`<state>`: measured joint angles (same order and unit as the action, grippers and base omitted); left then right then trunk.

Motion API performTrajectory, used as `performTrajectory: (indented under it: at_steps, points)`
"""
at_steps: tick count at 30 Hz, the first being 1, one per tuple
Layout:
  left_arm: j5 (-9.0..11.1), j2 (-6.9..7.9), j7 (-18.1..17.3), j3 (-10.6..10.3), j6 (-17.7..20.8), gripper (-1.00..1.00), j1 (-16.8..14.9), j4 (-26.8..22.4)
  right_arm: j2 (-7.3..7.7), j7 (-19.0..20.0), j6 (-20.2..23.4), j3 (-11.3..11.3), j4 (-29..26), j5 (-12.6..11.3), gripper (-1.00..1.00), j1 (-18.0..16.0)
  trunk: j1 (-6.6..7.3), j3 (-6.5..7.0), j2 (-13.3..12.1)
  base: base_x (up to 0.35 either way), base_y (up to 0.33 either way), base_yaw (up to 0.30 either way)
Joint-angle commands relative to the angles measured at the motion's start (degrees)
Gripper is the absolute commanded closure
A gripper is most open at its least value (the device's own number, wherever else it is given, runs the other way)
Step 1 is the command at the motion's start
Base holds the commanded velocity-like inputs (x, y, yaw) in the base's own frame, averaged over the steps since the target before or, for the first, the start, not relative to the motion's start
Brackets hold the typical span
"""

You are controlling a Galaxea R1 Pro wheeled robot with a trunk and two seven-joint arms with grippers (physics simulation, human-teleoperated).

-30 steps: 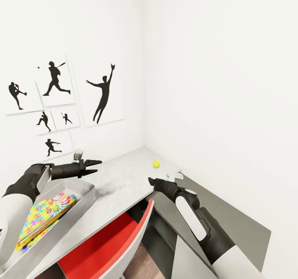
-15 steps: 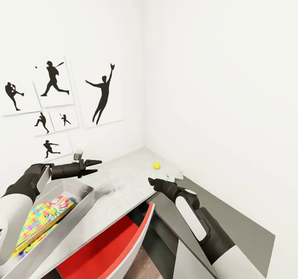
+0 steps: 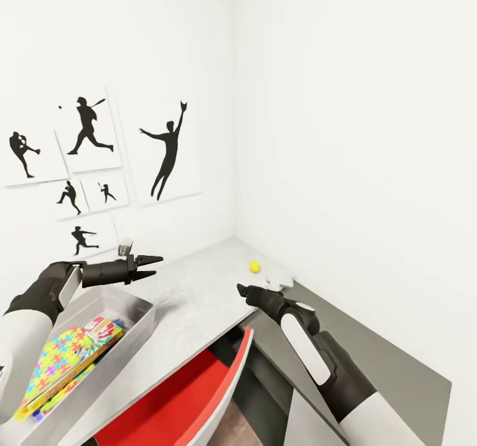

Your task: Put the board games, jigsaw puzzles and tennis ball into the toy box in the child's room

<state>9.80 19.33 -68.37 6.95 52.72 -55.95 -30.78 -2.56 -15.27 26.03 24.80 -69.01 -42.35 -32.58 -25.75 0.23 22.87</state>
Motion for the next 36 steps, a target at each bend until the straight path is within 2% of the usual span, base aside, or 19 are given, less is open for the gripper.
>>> performTrajectory:
  at_steps: [1, 12, 36]
  points:
    - [0.1, 0.01, -0.1, 0.0, 0.3, -1.00, 0.0, 0.0, 0.01, -0.6, 0.1, 0.1, -0.1, -0.6, -1.00, 0.0, -0.03, -0.03, 0.0, 0.099, 0.035, 0.000]
    - [0.1, -0.02, 0.0, 0.0, 0.3, -1.00, 0.0, 0.0, -0.07, -0.6, 0.0, 0.1, -0.1, -0.6, -1.00, 0.0, -0.03, -0.04, 0.0, 0.091, 0.009, 0.075]
    - [0.1, -0.07, 0.0, 0.0, 0.3, -1.00, 0.0, 0.0, -0.08, -0.6, 0.0, 0.1, -0.2, -0.6, -1.00, 0.0, -0.03, -0.04, 0.0, 0.096, 0.008, 0.002]
